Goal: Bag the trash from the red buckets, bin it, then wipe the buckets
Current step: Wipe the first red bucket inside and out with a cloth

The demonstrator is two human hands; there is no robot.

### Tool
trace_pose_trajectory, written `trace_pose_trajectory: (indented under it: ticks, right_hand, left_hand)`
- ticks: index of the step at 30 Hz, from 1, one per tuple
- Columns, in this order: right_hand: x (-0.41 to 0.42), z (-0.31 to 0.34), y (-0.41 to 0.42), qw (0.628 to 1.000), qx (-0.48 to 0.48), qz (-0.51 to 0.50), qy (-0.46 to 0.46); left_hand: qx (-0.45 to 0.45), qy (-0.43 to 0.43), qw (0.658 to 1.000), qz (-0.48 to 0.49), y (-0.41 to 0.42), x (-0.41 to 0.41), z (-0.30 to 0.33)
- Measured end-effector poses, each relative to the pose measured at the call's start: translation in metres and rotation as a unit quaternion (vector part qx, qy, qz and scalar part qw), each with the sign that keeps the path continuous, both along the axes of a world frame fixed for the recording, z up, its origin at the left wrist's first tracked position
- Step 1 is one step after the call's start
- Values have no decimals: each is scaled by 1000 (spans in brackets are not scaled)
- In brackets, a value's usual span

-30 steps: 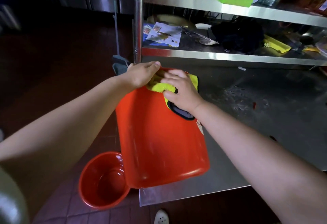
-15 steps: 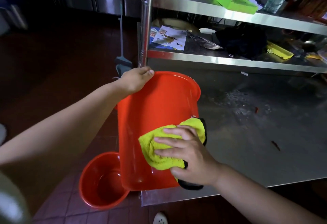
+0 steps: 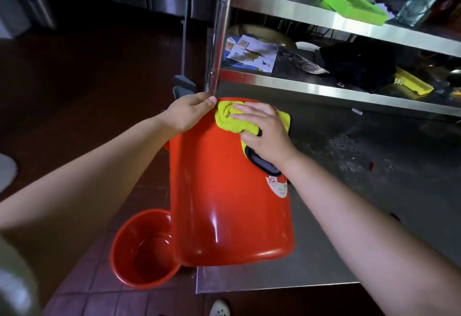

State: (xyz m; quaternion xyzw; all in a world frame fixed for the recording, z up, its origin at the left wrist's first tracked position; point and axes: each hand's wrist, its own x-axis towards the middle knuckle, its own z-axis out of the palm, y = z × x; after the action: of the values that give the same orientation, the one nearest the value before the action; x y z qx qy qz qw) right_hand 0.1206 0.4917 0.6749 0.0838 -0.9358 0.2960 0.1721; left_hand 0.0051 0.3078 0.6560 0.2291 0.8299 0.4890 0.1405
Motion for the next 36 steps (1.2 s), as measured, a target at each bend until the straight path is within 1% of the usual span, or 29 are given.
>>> trace_pose_trajectory:
  ticks: [3, 5, 8, 11, 13, 16, 18, 21, 25, 27, 29, 33, 36]
  right_hand:
    - [29, -5, -12, 1000, 19, 3, -5]
    - [60, -12, -20, 999, 37, 22, -3]
    - [109, -23, -29, 996, 52, 69, 2]
    - [149, -33, -37, 990, 71, 123, -4]
    - [163, -38, -41, 984, 85, 154, -13]
    - [160, -38, -44, 978, 105, 182, -5]
    - [144, -35, -40, 975, 118, 187, 5]
    - [108, -29, -31, 982, 116, 147, 21]
    - [49, -14, -8, 996, 64, 59, 34]
    - [25, -5, 6, 999, 26, 5, 22]
    - [13, -1, 11, 1000, -3, -23, 6]
    - [37, -8, -10, 999, -9, -32, 15]
    - [86, -21, -25, 1000, 8, 5, 10]
  left_hand:
    - [55, -5, 998, -3, -4, 7, -3]
    - [95, -39, 995, 4, -7, 9, -3]
    - [114, -66, 991, -5, -12, 12, 2]
    - [84, -27, 996, 5, -3, 10, 18]
    - [56, -4, 998, -10, 12, 10, 29]
    - [10, -34, 999, -34, 27, 12, 29]
    - [19, -69, 997, -30, 28, 11, 26]
    - [59, -90, 994, -25, 23, 10, 23]
    - [78, -106, 991, -10, 18, 10, 22]
    - [79, -106, 991, -3, 17, 11, 21]
    - [90, -106, 990, 1, 15, 12, 19]
    - [115, -100, 988, 19, 7, 15, 12]
    - [130, -102, 986, 34, -2, 19, 9]
